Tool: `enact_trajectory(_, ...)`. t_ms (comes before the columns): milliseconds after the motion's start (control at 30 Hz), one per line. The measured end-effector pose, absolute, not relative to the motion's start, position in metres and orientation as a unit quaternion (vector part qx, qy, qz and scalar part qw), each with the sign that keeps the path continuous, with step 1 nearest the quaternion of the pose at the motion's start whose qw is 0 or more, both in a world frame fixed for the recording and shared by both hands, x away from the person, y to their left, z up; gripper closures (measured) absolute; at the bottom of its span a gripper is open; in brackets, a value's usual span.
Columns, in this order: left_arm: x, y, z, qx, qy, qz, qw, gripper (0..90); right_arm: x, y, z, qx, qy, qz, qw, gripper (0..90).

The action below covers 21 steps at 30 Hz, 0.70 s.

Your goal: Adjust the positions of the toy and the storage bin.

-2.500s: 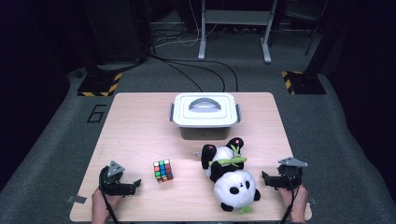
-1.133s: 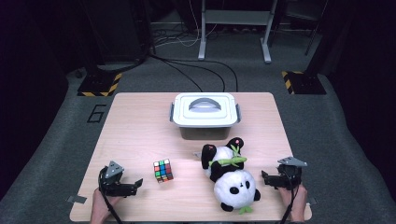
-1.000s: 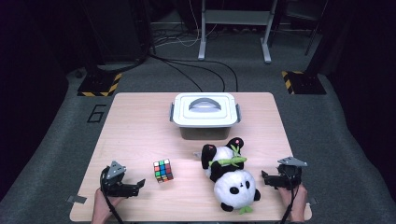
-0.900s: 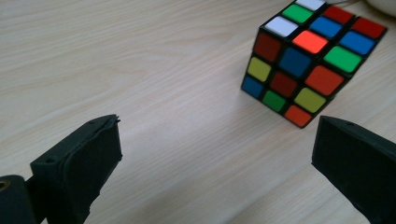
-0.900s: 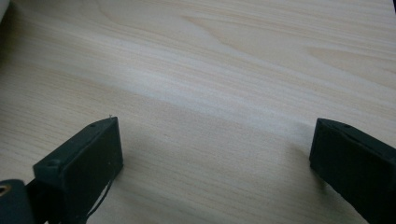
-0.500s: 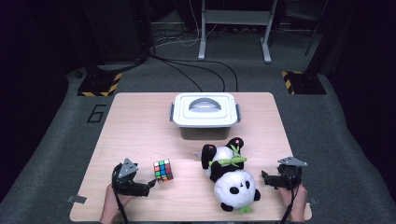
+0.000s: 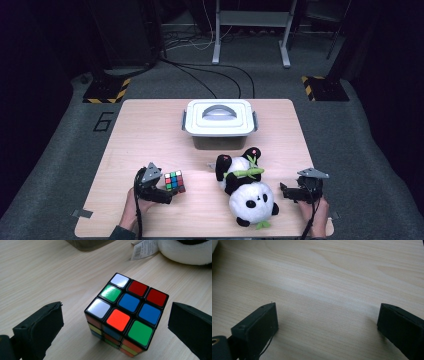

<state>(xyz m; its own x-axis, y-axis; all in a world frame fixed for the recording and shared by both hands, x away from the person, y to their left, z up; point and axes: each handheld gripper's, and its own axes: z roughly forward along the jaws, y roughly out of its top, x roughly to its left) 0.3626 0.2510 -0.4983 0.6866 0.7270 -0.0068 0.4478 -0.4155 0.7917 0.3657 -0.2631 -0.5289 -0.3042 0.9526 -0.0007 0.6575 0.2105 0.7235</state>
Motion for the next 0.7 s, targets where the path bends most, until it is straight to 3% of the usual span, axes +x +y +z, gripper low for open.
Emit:
enact_trajectory(67, 0.364, 0.25, -0.5, 0.827, 0.352, 0.165, 0.405, 1.7, 0.366, -0.263, -0.529, 0.542, 0.742, 0.318, 0.232, 2.6)
enact_trajectory(167, 0.364, 0.249, -0.502, 0.831, 0.334, 0.157, 0.416, 17.6, 0.366, -0.263, -0.529, 0.542, 0.743, 0.317, 0.233, 2.8)
enact_trajectory(233, 0.363, 0.248, -0.505, 0.835, 0.331, 0.155, 0.412, 20.5, 0.366, -0.263, -0.529, 0.542, 0.742, 0.318, 0.233, 2.8)
enact_trajectory(333, 0.363, 0.249, -0.509, 0.83, 0.336, 0.155, 0.418, 32.5, 0.366, -0.263, -0.529, 0.542, 0.742, 0.317, 0.233, 2.9)
enact_trajectory(700, 0.357, 0.248, -0.512, 0.821, 0.338, 0.175, 0.426, 34.1, 0.366, -0.263, -0.529, 0.542, 0.741, 0.318, 0.235, 3.6)
